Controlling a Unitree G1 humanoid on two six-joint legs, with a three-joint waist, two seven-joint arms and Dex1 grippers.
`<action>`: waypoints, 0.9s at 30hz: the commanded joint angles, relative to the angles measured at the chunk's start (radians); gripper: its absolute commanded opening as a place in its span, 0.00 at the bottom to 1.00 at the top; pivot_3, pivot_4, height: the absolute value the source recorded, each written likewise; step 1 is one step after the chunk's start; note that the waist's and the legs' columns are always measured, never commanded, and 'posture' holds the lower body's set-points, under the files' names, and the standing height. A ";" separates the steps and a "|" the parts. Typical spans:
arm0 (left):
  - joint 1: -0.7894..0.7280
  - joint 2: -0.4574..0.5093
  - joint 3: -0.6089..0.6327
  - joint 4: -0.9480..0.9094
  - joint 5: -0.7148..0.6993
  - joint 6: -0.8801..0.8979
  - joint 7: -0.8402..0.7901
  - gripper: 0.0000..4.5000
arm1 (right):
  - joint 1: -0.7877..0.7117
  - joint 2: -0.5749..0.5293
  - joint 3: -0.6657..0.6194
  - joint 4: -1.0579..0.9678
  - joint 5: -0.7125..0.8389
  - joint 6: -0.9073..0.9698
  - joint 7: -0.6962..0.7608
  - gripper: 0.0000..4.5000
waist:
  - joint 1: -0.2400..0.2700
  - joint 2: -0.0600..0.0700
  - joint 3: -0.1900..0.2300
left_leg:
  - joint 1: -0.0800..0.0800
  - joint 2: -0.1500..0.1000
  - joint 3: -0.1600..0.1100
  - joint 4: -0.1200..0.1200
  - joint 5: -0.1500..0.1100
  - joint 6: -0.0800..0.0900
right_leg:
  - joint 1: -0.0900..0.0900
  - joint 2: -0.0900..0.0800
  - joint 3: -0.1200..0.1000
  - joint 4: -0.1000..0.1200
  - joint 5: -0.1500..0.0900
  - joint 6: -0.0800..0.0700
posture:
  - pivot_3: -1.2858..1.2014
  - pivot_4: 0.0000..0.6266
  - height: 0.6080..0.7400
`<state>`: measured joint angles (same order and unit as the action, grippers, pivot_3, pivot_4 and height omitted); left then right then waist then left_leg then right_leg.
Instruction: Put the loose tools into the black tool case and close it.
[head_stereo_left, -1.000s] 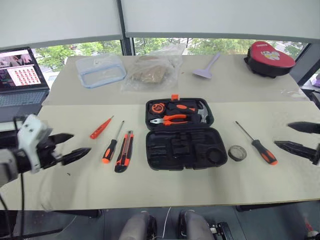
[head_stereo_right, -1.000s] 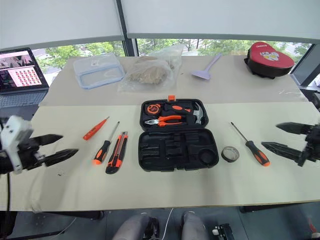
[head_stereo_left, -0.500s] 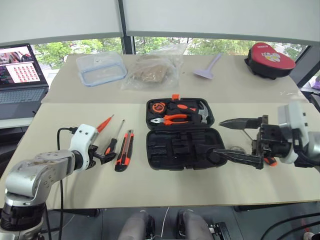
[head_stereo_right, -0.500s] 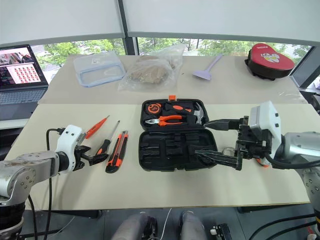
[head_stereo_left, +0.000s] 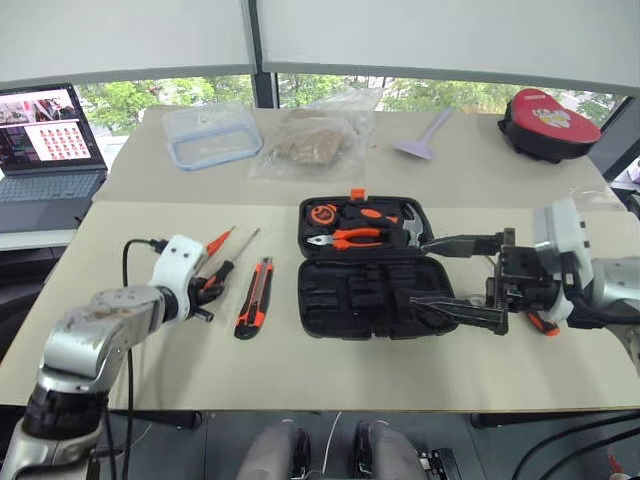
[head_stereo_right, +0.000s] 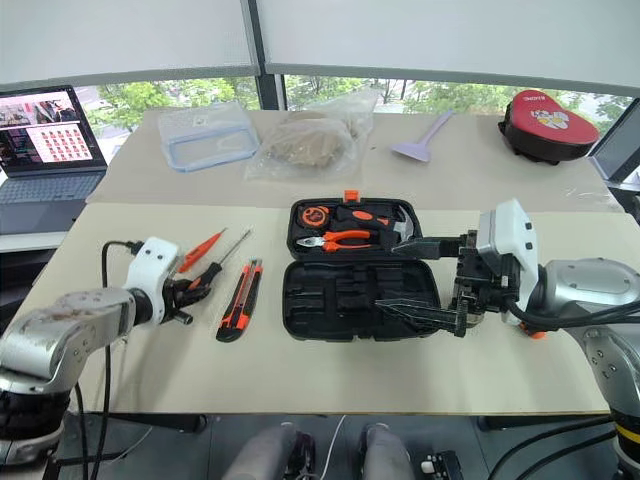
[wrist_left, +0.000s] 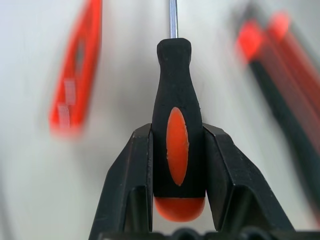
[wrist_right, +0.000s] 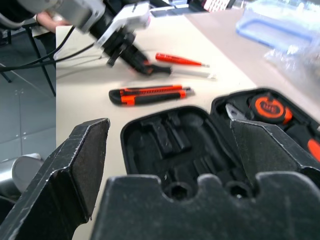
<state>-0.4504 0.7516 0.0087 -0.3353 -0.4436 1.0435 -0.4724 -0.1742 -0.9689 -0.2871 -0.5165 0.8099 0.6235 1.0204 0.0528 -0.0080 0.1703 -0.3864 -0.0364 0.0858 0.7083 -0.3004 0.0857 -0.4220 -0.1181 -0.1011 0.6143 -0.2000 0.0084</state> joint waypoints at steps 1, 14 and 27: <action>-0.142 0.029 -0.134 -0.035 0.030 -0.208 -0.217 0.20 | 0.035 -0.026 -0.073 0.021 -0.021 -0.003 -0.003 1.00 | -0.003 0.000 0.000 | -0.002 0.000 0.000 0.003 0.000 0.000 | 0.000 0.001 0.000 0.000 0.000 0.001 | 0.52 0.24 0.91; -0.437 -0.180 -0.614 0.460 0.471 -0.798 -0.529 0.20 | 0.178 0.047 -0.186 -0.038 -0.053 -0.003 -0.114 1.00 | -0.016 0.000 0.000 | -0.001 0.004 0.004 0.003 0.006 0.010 | 0.000 0.005 0.003 -0.002 0.002 0.001 | 0.52 0.24 0.91; -0.467 -0.259 -0.523 0.607 0.516 -0.806 -0.570 0.20 | 0.247 0.055 -0.241 -0.060 -0.048 0.005 -0.146 1.00 | -0.010 -0.001 0.000 | -0.004 0.004 0.002 0.006 0.005 0.014 | -0.001 0.003 0.003 -0.002 0.002 0.002 | 0.52 0.24 0.91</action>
<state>-0.8972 0.5003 -0.5542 0.2779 0.0619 0.2395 -1.0445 0.0843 -0.9015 -0.4934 -0.5679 0.7524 0.6335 0.8751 0.0425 -0.0087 0.1707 -0.3906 -0.0328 0.0875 0.7141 -0.2953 0.0993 -0.4236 -0.1147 -0.0986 0.6124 -0.1979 0.0099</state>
